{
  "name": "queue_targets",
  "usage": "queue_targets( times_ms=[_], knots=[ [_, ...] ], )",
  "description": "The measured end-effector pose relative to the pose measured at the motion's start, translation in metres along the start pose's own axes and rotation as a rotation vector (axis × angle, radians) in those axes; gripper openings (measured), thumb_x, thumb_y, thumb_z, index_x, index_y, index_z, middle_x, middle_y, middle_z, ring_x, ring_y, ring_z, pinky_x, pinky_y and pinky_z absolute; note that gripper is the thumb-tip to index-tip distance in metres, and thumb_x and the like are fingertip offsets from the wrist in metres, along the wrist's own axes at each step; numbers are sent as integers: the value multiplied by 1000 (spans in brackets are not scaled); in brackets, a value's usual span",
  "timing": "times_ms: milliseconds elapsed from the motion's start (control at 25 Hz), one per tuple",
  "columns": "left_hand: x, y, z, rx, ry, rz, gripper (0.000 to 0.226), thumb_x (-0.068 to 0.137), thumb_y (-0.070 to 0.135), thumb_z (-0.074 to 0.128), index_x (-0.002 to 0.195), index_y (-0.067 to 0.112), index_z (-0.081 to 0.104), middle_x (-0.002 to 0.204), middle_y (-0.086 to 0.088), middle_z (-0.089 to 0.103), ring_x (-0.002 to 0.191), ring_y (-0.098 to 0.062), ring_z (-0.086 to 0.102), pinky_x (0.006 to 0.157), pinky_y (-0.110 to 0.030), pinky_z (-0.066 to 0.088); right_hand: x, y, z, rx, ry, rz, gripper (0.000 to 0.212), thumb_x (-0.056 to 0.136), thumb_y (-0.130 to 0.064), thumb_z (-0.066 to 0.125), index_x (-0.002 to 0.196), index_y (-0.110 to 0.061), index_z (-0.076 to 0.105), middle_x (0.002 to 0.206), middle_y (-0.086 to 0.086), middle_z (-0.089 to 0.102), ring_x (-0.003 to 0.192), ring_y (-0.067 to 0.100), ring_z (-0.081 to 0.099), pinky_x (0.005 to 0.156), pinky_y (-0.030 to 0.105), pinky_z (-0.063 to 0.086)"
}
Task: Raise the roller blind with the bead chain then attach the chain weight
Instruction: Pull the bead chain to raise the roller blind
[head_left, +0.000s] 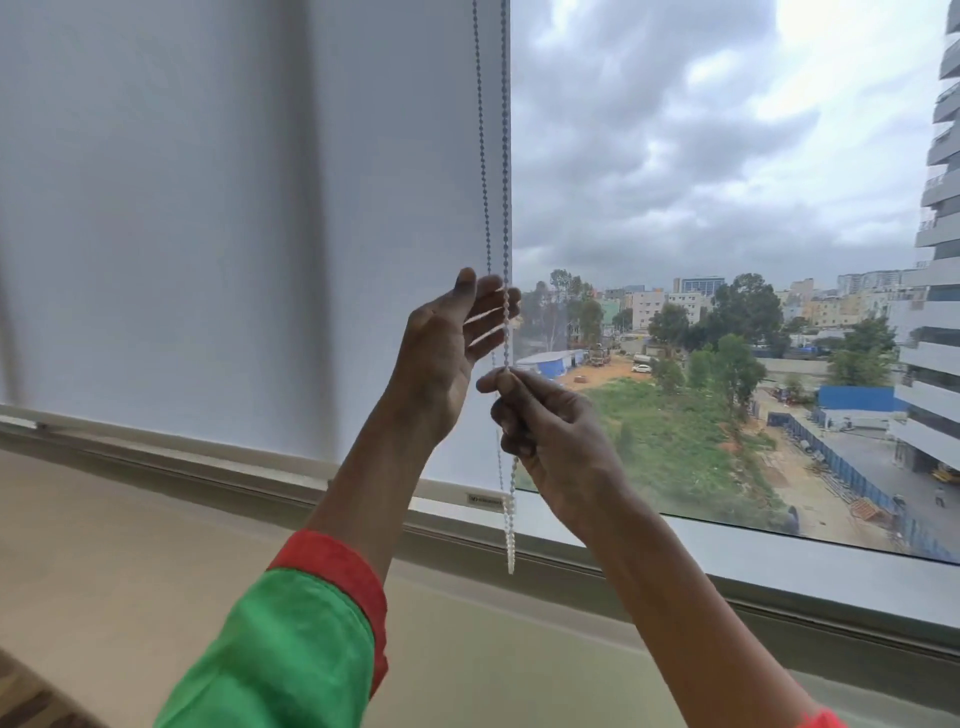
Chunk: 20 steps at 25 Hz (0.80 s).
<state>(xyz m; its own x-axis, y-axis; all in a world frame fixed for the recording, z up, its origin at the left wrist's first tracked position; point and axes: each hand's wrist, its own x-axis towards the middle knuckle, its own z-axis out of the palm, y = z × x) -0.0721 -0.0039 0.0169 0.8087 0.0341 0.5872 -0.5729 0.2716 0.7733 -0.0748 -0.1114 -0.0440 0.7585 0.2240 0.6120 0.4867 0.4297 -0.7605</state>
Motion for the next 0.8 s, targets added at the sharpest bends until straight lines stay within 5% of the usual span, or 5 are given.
queue_targets(
  times_ms=[120,240,440,560,800],
  knots=[
    [14,26,18,-83,-73,19,26,97,30,45,104,11,62,77,2,75,80,-14,72,69,-29,57,-13,16,-1,-58,-18,-6,26,93,-11,50,77,-14,71,50,-5,39,48,7,30,46,18,20],
    [17,33,31,-127,-11,44,23,97,22,47,97,12,68,47,6,50,43,-7,39,43,-18,28,-18,27,-7,-96,-40,-18,27,92,-11,51,76,-17,72,50,-5,38,48,6,33,45,14,24],
    [-5,16,28,-135,55,111,21,95,21,50,91,17,71,44,9,36,45,-7,22,41,-19,19,-17,23,-27,-248,-161,109,18,85,-29,61,85,-17,74,56,-7,57,50,6,46,53,17,37],
    [-19,1,19,-102,43,116,23,94,23,52,87,22,74,48,8,37,49,-8,24,43,-19,23,-8,5,-34,-217,-142,206,42,73,-50,64,96,-16,73,84,-1,72,74,13,66,72,30,53],
    [-50,-42,5,-90,-4,25,24,89,31,53,80,27,75,50,9,39,45,-4,30,43,-15,27,48,-64,-4,-109,-26,22,28,95,-20,48,107,0,64,94,14,70,83,26,69,80,38,57]
  ],
)
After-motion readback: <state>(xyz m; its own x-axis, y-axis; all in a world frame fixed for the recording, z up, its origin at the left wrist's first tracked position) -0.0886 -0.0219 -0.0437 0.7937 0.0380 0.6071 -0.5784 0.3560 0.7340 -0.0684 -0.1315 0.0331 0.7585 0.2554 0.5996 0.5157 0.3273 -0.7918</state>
